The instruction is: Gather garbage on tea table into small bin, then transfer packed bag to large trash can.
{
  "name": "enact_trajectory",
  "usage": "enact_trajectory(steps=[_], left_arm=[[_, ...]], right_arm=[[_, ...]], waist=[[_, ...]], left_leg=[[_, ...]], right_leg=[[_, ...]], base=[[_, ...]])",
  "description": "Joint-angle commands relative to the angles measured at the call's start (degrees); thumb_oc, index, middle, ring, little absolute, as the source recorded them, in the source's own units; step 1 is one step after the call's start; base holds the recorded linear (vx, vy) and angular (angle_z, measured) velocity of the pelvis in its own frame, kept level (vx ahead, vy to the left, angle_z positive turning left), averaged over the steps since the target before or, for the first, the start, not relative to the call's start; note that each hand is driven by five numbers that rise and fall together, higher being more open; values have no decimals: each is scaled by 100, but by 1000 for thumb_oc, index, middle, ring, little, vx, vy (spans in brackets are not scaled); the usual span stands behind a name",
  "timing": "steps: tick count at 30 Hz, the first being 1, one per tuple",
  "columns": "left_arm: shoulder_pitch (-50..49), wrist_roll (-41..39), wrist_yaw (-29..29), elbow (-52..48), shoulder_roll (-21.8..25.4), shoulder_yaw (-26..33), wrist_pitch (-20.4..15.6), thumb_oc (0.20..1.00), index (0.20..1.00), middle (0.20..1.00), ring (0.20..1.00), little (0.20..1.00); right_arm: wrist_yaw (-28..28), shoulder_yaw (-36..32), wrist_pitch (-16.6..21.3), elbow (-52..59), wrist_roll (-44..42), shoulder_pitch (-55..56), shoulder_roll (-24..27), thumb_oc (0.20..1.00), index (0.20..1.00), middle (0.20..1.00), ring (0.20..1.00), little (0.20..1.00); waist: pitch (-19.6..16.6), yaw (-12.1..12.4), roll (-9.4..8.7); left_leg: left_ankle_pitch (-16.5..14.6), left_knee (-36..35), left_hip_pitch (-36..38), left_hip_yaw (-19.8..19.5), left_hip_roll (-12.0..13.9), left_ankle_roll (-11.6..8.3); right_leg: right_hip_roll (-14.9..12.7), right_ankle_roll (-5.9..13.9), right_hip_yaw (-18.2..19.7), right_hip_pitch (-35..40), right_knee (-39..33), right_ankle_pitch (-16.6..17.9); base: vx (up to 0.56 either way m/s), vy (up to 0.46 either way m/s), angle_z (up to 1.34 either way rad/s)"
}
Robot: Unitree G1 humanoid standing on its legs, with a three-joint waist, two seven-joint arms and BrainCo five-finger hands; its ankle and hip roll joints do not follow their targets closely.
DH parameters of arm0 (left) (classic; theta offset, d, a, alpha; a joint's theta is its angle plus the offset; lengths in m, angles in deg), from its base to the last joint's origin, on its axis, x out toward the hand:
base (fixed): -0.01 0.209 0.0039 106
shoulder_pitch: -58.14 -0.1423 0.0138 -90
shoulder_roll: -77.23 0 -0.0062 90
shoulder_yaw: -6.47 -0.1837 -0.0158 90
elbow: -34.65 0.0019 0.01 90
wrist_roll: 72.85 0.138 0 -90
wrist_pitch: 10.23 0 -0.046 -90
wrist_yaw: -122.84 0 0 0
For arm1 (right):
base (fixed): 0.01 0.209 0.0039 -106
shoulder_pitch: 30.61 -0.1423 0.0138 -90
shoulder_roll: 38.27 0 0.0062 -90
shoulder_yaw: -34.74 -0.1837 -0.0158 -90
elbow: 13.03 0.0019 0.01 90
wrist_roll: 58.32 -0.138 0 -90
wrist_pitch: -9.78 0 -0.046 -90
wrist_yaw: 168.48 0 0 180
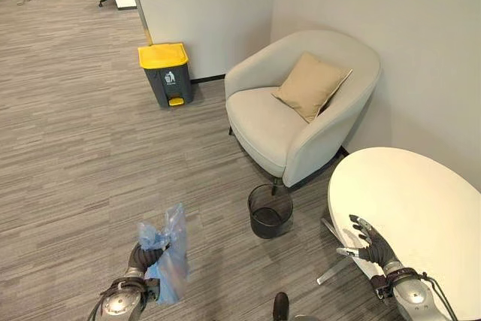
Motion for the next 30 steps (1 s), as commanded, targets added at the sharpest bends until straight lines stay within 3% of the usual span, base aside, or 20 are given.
enact_trajectory(steps=[1,6,9,10,11,12,13,14,17,21,23,24,27,30], left_arm=[[307,41,-37,-79,230,214,-302,200,200,200,200,200],[260,-101,125,78,186,382,-289,200,200,200,200,200],[511,-162,197,119,223,248,-327,200,200,200,200,200],[639,-185,220,74,223,147,-346,200,200,200,200,200],[639,-185,220,74,223,147,-346,200,200,200,200,200],[744,-172,199,49,218,53,-332,200,200,200,200,200],[746,-171,199,50,218,52,-332,200,200,200,200,200],[830,-193,125,27,229,-92,-321,200,200,200,200,200],[861,-144,77,45,230,-214,-311,200,200,200,200,200],[915,-101,102,2,249,-287,-317,200,200,200,200,200],[1107,-83,133,-23,404,-341,-336,200,200,200,200,200],[1180,-75,148,-40,438,-381,-346,200,200,200,200,200],[1315,-111,180,-56,511,-453,-391,200,200,200,200,200],[1403,-103,188,-6,505,-492,-372,200,200,200,200,200]], right_arm=[[72,-94,182,167,-181,-457,27,1000,1000,1000,1000,1000],[121,-150,180,107,-428,-523,-23,1000,1000,1000,1000,1000],[230,-96,209,104,-457,-685,24,1000,1000,1000,1000,1000],[312,-97,231,84,-451,-722,54,1000,1000,1000,1000,1000],[312,-97,232,83,-451,-722,54,1000,1000,1000,1000,1000],[378,-103,233,15,-435,-713,39,1000,1000,1000,1000,1000],[378,-103,235,11,-435,-715,40,1000,1000,1000,1000,1000],[439,-76,205,-75,-426,-703,-4,1000,1000,1000,1000,1000],[449,-16,161,-133,-366,-732,-51,1000,1000,1000,1000,1000],[459,121,135,-183,-338,-869,-183,1000,1000,1000,1000,1000],[454,191,149,-225,-378,-934,-286,1000,1000,1000,1000,1000],[466,212,157,-233,-403,-948,-321,1000,1000,1000,1000,1000],[497,206,174,-234,-538,-983,-315,1000,1000,1000,1000,1000],[501,188,175,-220,-564,-986,-257,1000,1000,1000,1000,1000]], waist=[[11,-3,-66],[361,127,-120],[585,225,-175],[676,257,-185],[671,252,-184],[709,213,-154],[704,210,-151],[675,108,-121],[691,89,-108],[713,113,-105],[791,91,-103],[824,41,-99],[888,-175,-42],[969,-324,-52]], left_leg=[[-378,46,-88,-324,-143,-36],[-477,613,-467,-491,-117,-69],[-487,1128,-1066,-575,-98,-165],[-464,1376,-1385,-466,-57,-218],[-467,1383,-1395,-470,-57,-218],[-524,1511,-1437,-25,101,-199],[-532,1527,-1452,-30,104,-199],[-747,1609,-1364,372,290,-174],[-865,1722,-1377,385,273,-92],[-1046,1674,-1295,337,76,114],[-1105,1556,-1165,253,-98,240],[-962,1467,-1153,245,-141,287],[-1000,1203,-853,16,-284,323],[-1160,1047,-529,-279,-468,357]], right_leg=[[-78,420,114,586,305,-1263],[-89,332,90,436,490,-1350],[-164,281,-176,239,555,-1365],[-261,274,-428,152,583,-1357],[-261,273,-432,146,585,-1358],[-353,285,-724,132,606,-1372],[-350,285,-728,126,607,-1373],[-409,343,-904,178,626,-1444],[-502,385,-992,260,731,-1489],[-767,487,-867,141,1275,-1528],[-956,602,-600,-193,2077,-1440],[-888,552,-458,-418,2248,-1284],[-445,491,193,-961,2134,-1252],[-226,564,362,-1414,1657,-938]], base=[[-4,-35,5],[-85,-56,17],[-167,-60,69],[-117,-23,78],[-113,30,90],[-31,39,74],[83,120,76],[145,127,71],[122,168,65],[98,240,30],[109,276,10],[93,217,21],[196,118,50],[274,31,51]])
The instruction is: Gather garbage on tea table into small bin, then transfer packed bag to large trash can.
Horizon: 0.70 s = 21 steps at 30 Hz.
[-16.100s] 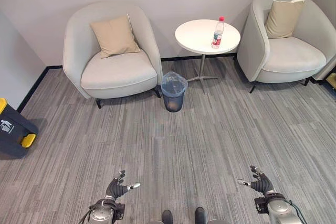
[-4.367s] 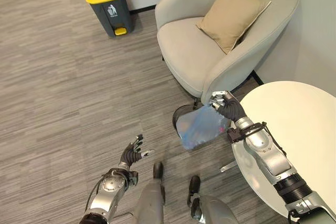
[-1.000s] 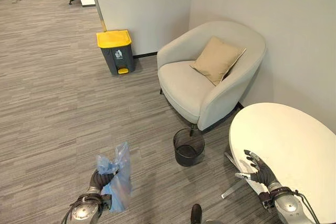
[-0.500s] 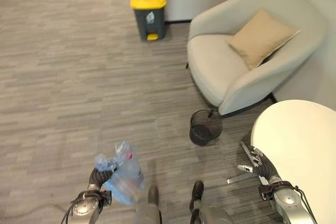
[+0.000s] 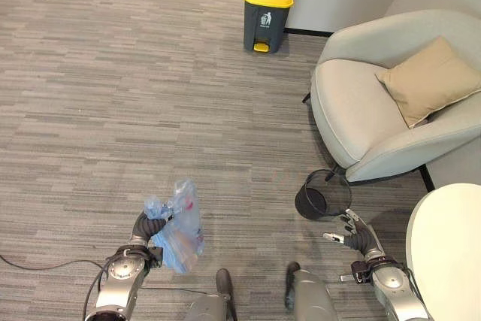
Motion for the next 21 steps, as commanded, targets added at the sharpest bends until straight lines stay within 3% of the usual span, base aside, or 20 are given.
enact_trajectory(steps=[1,6,9,11,13,15,17,19,21], left_arm=[[-15,-54,15,-304,157,-11,-342,200,200,200,200,200],[-62,30,-9,-226,24,-64,-323,200,200,200,200,200],[-321,71,-91,-289,-62,-45,-295,200,200,200,200,200],[-399,79,-114,-323,-71,-47,-283,200,200,200,200,200],[-448,2,-176,-389,-69,-55,-266,200,200,200,200,200],[-397,-23,-165,-347,-81,-79,-283,200,200,200,200,200],[-320,-43,-152,-338,-113,-147,-271,200,200,200,200,200],[-345,-3,-170,-391,-106,-176,-273,200,200,200,200,200],[-349,-1,-164,-405,-91,-158,-278,200,200,200,200,200]], right_arm=[[123,-191,163,40,-198,-118,168,1000,1000,1000,1000,1000],[111,-209,146,71,-153,15,196,1000,1000,1000,1000,1000],[79,-269,165,107,-157,169,264,1000,1000,1000,1000,1000],[48,-287,195,108,-156,245,284,1000,1000,1000,1000,1000],[35,-307,195,124,-192,256,343,1000,1000,1000,1000,1000],[55,-293,215,67,-239,223,395,1000,1000,1000,1000,1000],[78,-251,187,37,-245,132,479,1000,1000,1000,1000,1000],[115,-287,206,-12,-283,77,488,1000,1000,1000,1000,1000],[127,-300,211,-16,-300,54,487,1000,1000,1000,1000,1000]], waist=[[-42,-149,99],[-86,-279,106],[-302,-375,265],[-379,-421,319],[-374,-431,300],[-378,-446,248],[-288,-357,157],[-248,-261,75],[-233,-206,40]], left_leg=[[-828,412,200,-327,21,-472],[-1091,384,620,-673,-82,-598],[-1228,540,937,-718,171,-806],[-861,914,891,-675,396,-1041],[-427,1749,583,-645,578,-1157],[-91,2267,333,-602,648,-1135],[-316,2582,-208,-607,593,-954],[-670,2195,-673,-529,497,-856],[-608,2029,-907,-557,424,-864]], right_leg=[[55,230,-155,481,-674,316],[3,276,-350,401,-994,492],[114,99,-295,589,-780,282],[258,-16,-296,791,-783,158],[396,-180,-257,1040,-847,10],[473,-312,-202,1229,-948,-86],[492,-372,-32,1456,-994,-242],[443,-317,85,1687,-1120,-351],[429,-302,132,1746,-1166,-367]], base=[[253,-17,49],[370,-125,62],[467,-212,68],[346,-257,22],[254,-256,-4],[260,-213,-23],[343,-158,-44],[276,-35,-49],[183,-1,-44]])
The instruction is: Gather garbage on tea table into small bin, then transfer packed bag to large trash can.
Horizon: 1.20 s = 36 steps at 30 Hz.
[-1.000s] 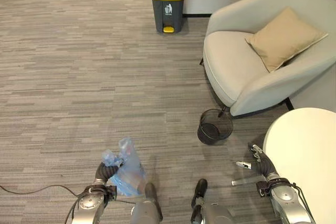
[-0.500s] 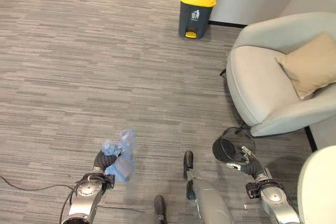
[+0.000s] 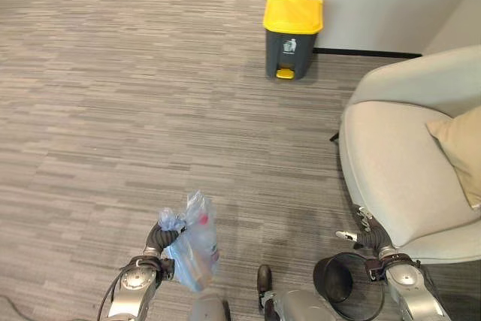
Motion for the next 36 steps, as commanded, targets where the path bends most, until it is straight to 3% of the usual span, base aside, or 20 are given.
enact_trajectory(steps=[1,2,3,4,5,6,9,10,12,14,18,20,21,23,26,29,32,34,36], left_arm=[[-59,-22,56,-402,328,70,-305,200,200,200,200,200],[-61,-13,67,-421,333,80,-312,200,200,200,200,200],[-62,-13,68,-421,332,79,-311,200,200,200,200,200],[-76,-30,96,-451,315,98,-301,200,200,200,200,200],[-87,-55,98,-466,309,102,-309,200,200,200,200,200],[-147,-46,86,-505,311,118,-318,200,200,200,200,200],[-197,-25,62,-549,351,141,-314,200,200,200,200,200],[-129,-54,92,-560,392,153,-309,200,200,200,200,200],[41,-56,177,-517,474,127,-330,200,200,200,200,200],[72,-157,231,-544,449,126,-358,200,200,200,200,200],[57,-224,245,-503,447,113,-354,200,200,200,200,200],[51,-215,250,-481,435,132,-349,200,200,200,200,200],[60,-216,230,-430,390,189,-358,200,200,200,200,200],[41,-199,211,-435,366,208,-354,200,200,200,200,200],[-75,-158,153,-449,342,223,-352,200,200,200,200,200],[-223,-147,136,-443,280,206,-315,200,200,200,200,200],[-326,-163,44,-516,271,205,-280,200,200,200,200,200],[-301,-186,13,-492,246,171,-269,200,200,200,200,200],[-276,-212,22,-462,213,131,-269,200,200,200,200,200]], right_arm=[[129,-109,206,105,-284,66,130,1000,1000,1000,1000,1000],[145,-95,209,77,-280,58,122,1000,1000,1000,1000,1000],[146,-96,211,75,-280,58,122,1000,1000,1000,1000,1000],[174,-68,192,6,-261,53,79,1000,1000,1000,1000,1000],[197,-57,191,-53,-255,48,47,1000,1000,1000,1000,1000],[177,-60,189,-100,-242,37,11,1000,1000,1000,1000,1000],[122,-20,181,-22,-155,11,-89,1000,1000,1000,1000,1000],[59,91,166,45,-135,-145,-118,1000,1000,1000,1000,1000],[71,198,160,59,-98,-362,-150,1000,1000,1000,1000,1000],[75,232,141,76,-120,-478,-123,1000,1000,1000,1000,1000],[74,251,113,115,-171,-549,-79,1000,1000,1000,1000,1000],[68,257,106,125,-184,-533,-81,1000,1000,1000,1000,1000],[34,241,94,116,-155,-460,-94,1000,1000,1000,1000,1000],[21,234,77,117,-125,-415,-89,1000,1000,1000,1000,1000],[-32,204,85,115,-166,-275,-87,1000,1000,1000,1000,1000],[-30,165,95,183,-157,-161,-14,1000,1000,1000,1000,1000],[-48,76,133,244,-223,7,57,1000,1000,1000,1000,1000],[-27,77,138,198,-231,-1,128,1000,1000,1000,1000,1000],[-8,76,124,156,-221,2,154,1000,1000,1000,1000,1000]], waist=[[4,134,-9],[23,202,29],[28,205,19],[50,350,70],[51,442,101],[-17,504,113],[-187,560,-7],[-224,638,-93],[-209,638,-87],[-159,620,9],[1,498,127],[95,443,112],[173,358,115],[176,319,113],[59,273,81],[-95,232,197],[-242,177,297],[-269,156,259],[-286,141,258]], left_leg=[[354,-788,-67,105,-198,95],[613,-1065,-229,23,-249,50],[626,-1099,-201,28,-260,49],[1067,-1541,-441,-133,-346,-29],[1273,-1755,-545,-254,-366,-60],[1241,-1871,-508,-232,-346,-23],[985,-1614,-374,-87,-404,168],[721,-1471,-285,42,-479,362],[455,-1489,-49,109,-591,559],[292,-1669,310,85,-621,604],[71,-1839,786,59,-634,611],[-62,-1881,1036,48,-672,578],[-243,-1914,1382,-16,-671,454],[-366,-1898,1562,-72,-653,384],[-577,-1943,1954,-193,-593,266],[-383,-1728,2083,-268,-331,92],[292,-1008,1887,-194,99,-242],[562,-410,1661,-201,152,-254],[692,-311,1630,-169,203,-239]], right_leg=[[-487,1033,94,-69,154,-509],[-418,1028,140,25,117,-554],[-428,1028,143,39,113,-560],[-309,1017,273,298,26,-646],[-239,1007,403,461,10,-717],[-232,1037,537,638,-1,-847],[-526,1194,675,828,167,-940],[-714,1370,790,672,706,-804],[-851,1533,841,127,1581,-331],[-920,1478,556,-320,1450,-244],[-939,1471,158,-1013,1019,-134],[-1049,1535,-125,-1200,549,65],[-1156,1659,-466,-1416,7,318],[-1232,1701,-664,-1469,-117,422],[-1277,1656,-665,-1377,1,537],[-1156,1505,-706,-1221,187,450],[-911,1274,-773,-945,188,192],[-832,1140,-769,-765,124,80],[-771,1076,-750,-664,88,-17]], base=[[319,13,-46],[245,17,-58],[318,43,-67],[428,81,-73],[660,178,-44],[571,211,-51],[551,274,-106],[691,394,-102],[490,269,-54],[369,117,0],[303,34,7],[407,-87,3],[422,-127,6],[462,-193,37],[426,-206,64],[366,-215,75],[301,-261,10],[197,-186,-21],[164,-114,-13]])
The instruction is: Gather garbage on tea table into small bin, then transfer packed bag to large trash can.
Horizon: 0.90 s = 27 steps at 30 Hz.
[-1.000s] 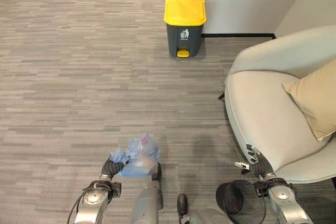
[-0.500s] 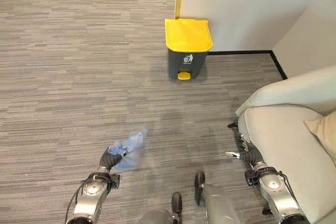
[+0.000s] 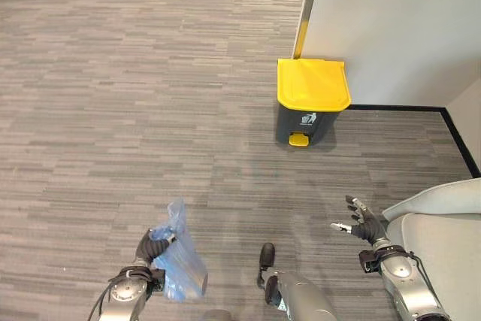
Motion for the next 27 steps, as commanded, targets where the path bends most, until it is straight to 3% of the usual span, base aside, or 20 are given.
enact_trajectory(steps=[1,4,5,6,7,10,16,19,20,23,25,27], left_arm=[[110,-196,-42,-319,220,127,-335,200,200,200,200,200],[159,-198,-80,-320,170,-3,-323,200,200,200,200,200],[165,-203,-84,-326,173,-18,-323,200,200,200,200,200],[195,-219,-52,-329,183,-48,-339,200,200,200,200,200],[169,-211,-61,-365,176,-45,-347,200,200,200,200,200],[54,-148,-124,-392,140,-23,-327,200,200,200,200,200],[-14,-156,-66,-405,256,126,-324,200,200,200,200,200],[-42,-201,-32,-418,282,198,-314,200,200,200,200,200],[-29,-198,-27,-409,315,220,-303,200,200,200,200,200],[39,-207,23,-363,348,231,-297,200,200,200,200,200],[5,-271,66,-362,322,244,-325,200,200,200,200,200],[6,-295,87,-317,321,268,-338,200,200,200,200,200]], right_arm=[[72,70,120,120,-130,58,192,1000,1000,1000,1000,1000],[119,27,124,102,-184,20,248,1000,1000,1000,1000,1000],[125,26,123,103,-185,7,241,1000,1000,1000,1000,1000],[178,29,149,76,-235,-20,200,1000,1000,1000,1000,1000],[183,22,140,26,-219,-24,168,1000,1000,1000,1000,1000],[104,70,122,0,-109,23,97,1000,1000,1000,1000,1000],[75,138,39,-183,-28,-60,-12,1000,1000,1000,1000,1000],[51,128,22,-244,-52,-88,-67,1000,1000,1000,1000,1000],[37,105,7,-254,-52,-109,-71,1000,1000,1000,1000,1000],[54,99,13,-245,-47,-123,-96,1000,1000,1000,1000,1000],[58,120,-1,-195,-54,-176,-64,1000,1000,1000,1000,1000],[60,138,0,-190,-69,-202,-43,1000,1000,1000,1000,1000]], waist=[[-163,-163,-204],[-63,-81,-332],[-59,-53,-338],[31,57,-284],[80,113,-279],[18,116,-244],[-52,216,-302],[-30,269,-291],[1,250,-259],[79,227,-198],[117,219,-184],[141,177,-190]], left_leg=[[1318,-562,-15,-202,500,128],[626,-1019,-683,-119,193,347],[666,-1179,-771,-133,115,357],[1044,-1702,-1127,-219,-116,321],[1162,-1804,-1185,-238,-154,284],[1105,-2030,-964,-352,-269,376],[957,-2148,-749,-165,-339,629],[850,-2108,-682,-90,-367,754],[800,-2106,-621,-89,-380,837],[711,-2126,-481,-62,-362,875],[528,-2175,-214,12,-353,841],[447,-2173,-83,4,-333,802]], right_leg=[[-620,1348,408,921,-977,-210],[-646,1414,613,1231,-1080,-372],[-651,1421,644,1244,-1085,-369],[-553,1431,739,1353,-1099,-398],[-501,1458,856,1459,-1077,-460],[-444,1497,1031,1506,-1003,-461],[-521,1616,1353,1487,-836,-493],[-551,1692,1409,1373,-445,-547],[-574,1757,1432,1219,-15,-556],[-656,1834,1286,889,543,-520],[-935,1787,826,582,0,-227],[-1017,1826,718,401,-371,-32]], base=[[270,-141,-22],[223,-57,-26],[180,29,-58],[184,68,-70],[233,97,-74],[190,106,-64],[139,99,-56],[99,100,-23],[120,103,-20],[109,40,-21],[284,-86,-16],[298,-149,-16]])
